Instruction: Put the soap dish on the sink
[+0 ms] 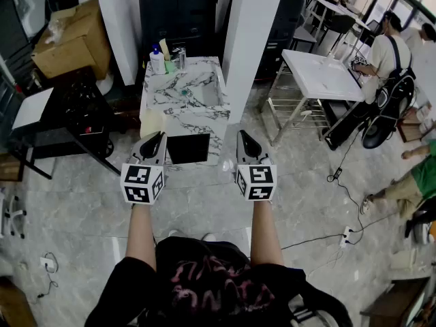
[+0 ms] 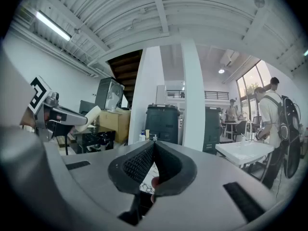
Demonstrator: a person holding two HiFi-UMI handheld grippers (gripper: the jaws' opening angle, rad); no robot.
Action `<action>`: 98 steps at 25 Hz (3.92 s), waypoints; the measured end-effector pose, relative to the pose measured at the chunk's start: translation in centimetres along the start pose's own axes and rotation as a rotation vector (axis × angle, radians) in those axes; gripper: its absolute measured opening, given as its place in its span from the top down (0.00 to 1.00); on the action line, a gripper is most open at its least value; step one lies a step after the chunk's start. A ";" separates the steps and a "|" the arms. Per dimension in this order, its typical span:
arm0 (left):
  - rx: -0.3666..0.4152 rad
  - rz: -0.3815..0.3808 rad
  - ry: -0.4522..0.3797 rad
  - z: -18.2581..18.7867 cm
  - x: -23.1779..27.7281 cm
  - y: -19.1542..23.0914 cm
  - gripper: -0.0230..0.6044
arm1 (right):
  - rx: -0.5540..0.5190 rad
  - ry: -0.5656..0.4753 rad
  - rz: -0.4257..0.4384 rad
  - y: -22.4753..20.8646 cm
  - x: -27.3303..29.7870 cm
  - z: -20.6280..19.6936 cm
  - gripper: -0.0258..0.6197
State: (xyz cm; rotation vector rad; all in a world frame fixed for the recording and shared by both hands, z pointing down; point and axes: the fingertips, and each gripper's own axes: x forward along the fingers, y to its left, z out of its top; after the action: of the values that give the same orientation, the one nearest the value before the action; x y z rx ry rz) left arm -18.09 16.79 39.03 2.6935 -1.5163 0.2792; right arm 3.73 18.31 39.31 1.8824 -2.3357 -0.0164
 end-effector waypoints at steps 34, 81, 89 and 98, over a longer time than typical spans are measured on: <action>0.012 -0.001 0.014 -0.1 3.1 -0.8 0.93 | 0.012 -0.015 0.023 -2.6 2.1 -1.0 0.94; -0.032 -0.227 0.094 -0.5 32.6 15.6 0.93 | 0.003 0.078 -0.102 -7.0 33.9 0.2 0.94; -0.016 -0.251 0.107 -0.1 35.4 14.7 0.93 | 0.011 0.071 -0.114 -9.4 35.5 0.4 0.94; -0.017 -0.217 0.131 0.2 41.0 14.3 0.93 | 0.019 0.071 -0.060 -13.0 40.4 -0.2 0.94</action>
State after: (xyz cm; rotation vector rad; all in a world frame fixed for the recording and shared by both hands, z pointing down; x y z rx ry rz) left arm -9.49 -25.32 45.19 2.7336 -1.1760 0.4209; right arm 8.07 -23.78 42.41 1.9282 -2.2408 0.0651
